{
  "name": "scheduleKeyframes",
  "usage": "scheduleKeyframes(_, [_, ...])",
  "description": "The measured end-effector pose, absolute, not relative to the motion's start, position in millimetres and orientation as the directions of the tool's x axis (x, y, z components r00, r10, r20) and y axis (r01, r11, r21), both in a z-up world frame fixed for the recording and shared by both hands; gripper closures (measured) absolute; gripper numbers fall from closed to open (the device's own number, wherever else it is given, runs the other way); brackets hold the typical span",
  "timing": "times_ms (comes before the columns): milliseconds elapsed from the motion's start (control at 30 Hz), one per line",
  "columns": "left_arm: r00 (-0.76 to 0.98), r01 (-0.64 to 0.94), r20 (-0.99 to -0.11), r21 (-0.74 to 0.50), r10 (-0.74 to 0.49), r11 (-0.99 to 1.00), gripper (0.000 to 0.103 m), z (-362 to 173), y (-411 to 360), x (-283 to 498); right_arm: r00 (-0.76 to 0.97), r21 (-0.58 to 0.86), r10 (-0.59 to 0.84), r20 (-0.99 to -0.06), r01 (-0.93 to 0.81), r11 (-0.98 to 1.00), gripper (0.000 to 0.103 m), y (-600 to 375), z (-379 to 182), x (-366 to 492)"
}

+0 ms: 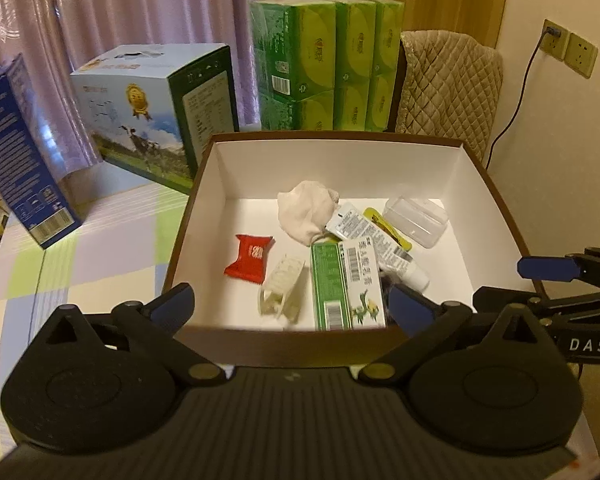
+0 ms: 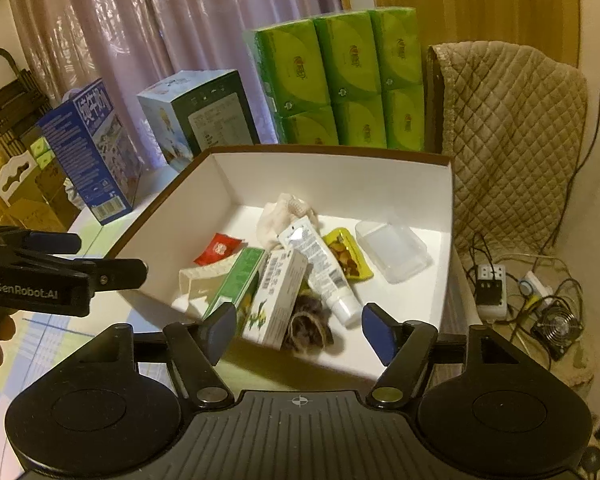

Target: Organize objects

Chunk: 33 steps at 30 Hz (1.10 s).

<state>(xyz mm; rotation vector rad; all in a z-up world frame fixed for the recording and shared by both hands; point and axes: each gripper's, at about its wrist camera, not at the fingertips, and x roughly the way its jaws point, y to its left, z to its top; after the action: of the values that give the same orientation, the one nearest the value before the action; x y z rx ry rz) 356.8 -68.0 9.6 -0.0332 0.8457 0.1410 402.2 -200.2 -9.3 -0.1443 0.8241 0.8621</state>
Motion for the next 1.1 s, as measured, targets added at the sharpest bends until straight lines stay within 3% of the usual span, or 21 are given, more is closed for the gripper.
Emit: scheduleKeyframes(1100, [0.665,-0.143,-0.742,-0.013,0.086,0.99,0.001,38.8,-55.2,123.4,0.426,0.203,0.595,-0.682,-0.671,0.713,0.034,-246.5,22.0,184.0])
